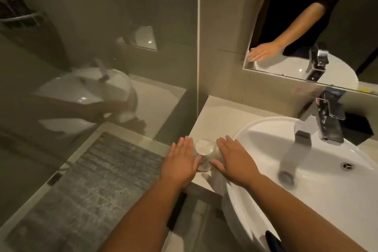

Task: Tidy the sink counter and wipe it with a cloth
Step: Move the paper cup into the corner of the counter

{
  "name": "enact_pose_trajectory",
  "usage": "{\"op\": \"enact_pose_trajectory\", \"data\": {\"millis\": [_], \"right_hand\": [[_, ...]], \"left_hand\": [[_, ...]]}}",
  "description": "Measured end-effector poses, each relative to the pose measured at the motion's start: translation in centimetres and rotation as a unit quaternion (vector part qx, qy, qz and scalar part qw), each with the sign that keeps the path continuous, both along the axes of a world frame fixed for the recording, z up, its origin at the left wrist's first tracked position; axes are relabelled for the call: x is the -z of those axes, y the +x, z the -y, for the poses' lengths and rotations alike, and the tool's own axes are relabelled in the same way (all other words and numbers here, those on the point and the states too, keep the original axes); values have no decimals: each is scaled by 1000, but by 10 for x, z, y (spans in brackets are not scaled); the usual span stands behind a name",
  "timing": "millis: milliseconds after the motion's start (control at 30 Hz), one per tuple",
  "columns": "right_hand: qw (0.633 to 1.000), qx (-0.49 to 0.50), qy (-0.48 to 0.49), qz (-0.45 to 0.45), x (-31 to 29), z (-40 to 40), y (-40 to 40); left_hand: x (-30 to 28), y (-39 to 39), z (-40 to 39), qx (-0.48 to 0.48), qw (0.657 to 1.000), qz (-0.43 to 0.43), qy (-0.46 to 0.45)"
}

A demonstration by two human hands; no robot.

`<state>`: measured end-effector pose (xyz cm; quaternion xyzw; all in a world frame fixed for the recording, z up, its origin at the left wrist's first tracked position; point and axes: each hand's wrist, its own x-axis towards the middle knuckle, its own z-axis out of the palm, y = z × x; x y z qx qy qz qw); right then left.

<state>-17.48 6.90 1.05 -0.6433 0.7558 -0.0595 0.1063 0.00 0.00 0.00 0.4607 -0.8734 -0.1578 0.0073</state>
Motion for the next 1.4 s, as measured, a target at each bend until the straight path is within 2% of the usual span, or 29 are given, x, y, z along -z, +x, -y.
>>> {"op": "enact_pose_trajectory", "data": {"millis": [133, 300, 500, 667, 800, 967, 1133, 1400], "right_hand": [[1000, -24, 6, 8, 8, 14, -3], [997, -6, 4, 73, -6, 17, -1], [986, 46, -78, 142, -50, 11, -4], [980, 76, -127, 132, -99, -18, -20], [977, 119, -135, 111, -107, -67, -39], [958, 225, -137, 118, -101, -136, -72], [914, 356, -146, 129, -95, -196, -123], [901, 385, -166, 107, -100, -254, -256]], "left_hand": [[10, -5, 13, 43, 997, -52, 42], [6, -8, 21, 36, 992, -97, 76], [-47, -19, 30, 53, 990, -121, 42], [-96, -41, 15, 98, 983, -153, 31], [-115, -70, -21, 174, 969, -175, 18], [-110, -124, -70, 251, 951, -179, 22], [-124, -198, -126, 318, 926, -202, 41], [-115, -348, -165, 388, 897, -206, 48]]}}
